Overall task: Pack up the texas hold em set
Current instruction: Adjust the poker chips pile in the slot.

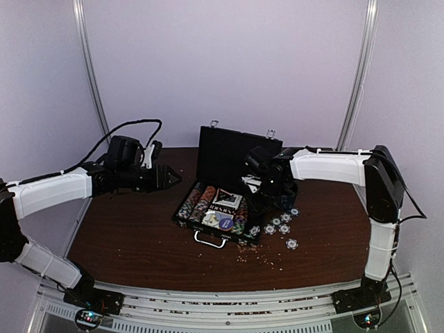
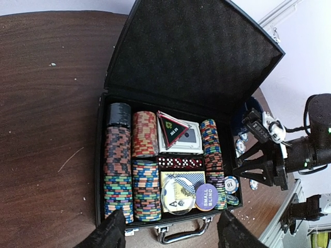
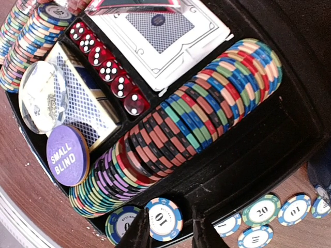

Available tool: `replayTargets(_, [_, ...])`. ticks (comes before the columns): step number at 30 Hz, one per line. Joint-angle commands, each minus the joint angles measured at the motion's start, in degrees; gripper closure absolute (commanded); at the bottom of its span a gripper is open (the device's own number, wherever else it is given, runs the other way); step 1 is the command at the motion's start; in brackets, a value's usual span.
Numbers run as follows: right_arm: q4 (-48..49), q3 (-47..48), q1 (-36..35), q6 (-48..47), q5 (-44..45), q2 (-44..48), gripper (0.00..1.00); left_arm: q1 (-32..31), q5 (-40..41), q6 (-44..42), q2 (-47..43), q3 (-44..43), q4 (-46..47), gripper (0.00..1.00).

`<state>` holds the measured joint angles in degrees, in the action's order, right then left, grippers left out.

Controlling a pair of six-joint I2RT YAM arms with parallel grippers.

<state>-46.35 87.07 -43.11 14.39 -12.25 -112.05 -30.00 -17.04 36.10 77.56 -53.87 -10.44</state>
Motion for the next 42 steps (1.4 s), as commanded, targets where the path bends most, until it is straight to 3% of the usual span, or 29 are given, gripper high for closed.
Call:
replayTargets(1, [-1.3,1.1,-0.2,-1.5,-1.1,-2.2,0.73,0.3,1.0,-0.1,-0.2,0.0,1.9,0.37])
replayTargets(22, [-8.0,0.8,-0.3,-5.8,-6.0,-7.0,0.7,0.3,1.2,0.9,-1.1,1.3,1.9,0.37])
replayTargets(42, [-2.4,-1.1,-0.3,3.0,-8.7,-4.6,0.92,0.3,0.8,0.2,-1.5,1.5,1.5,0.37])
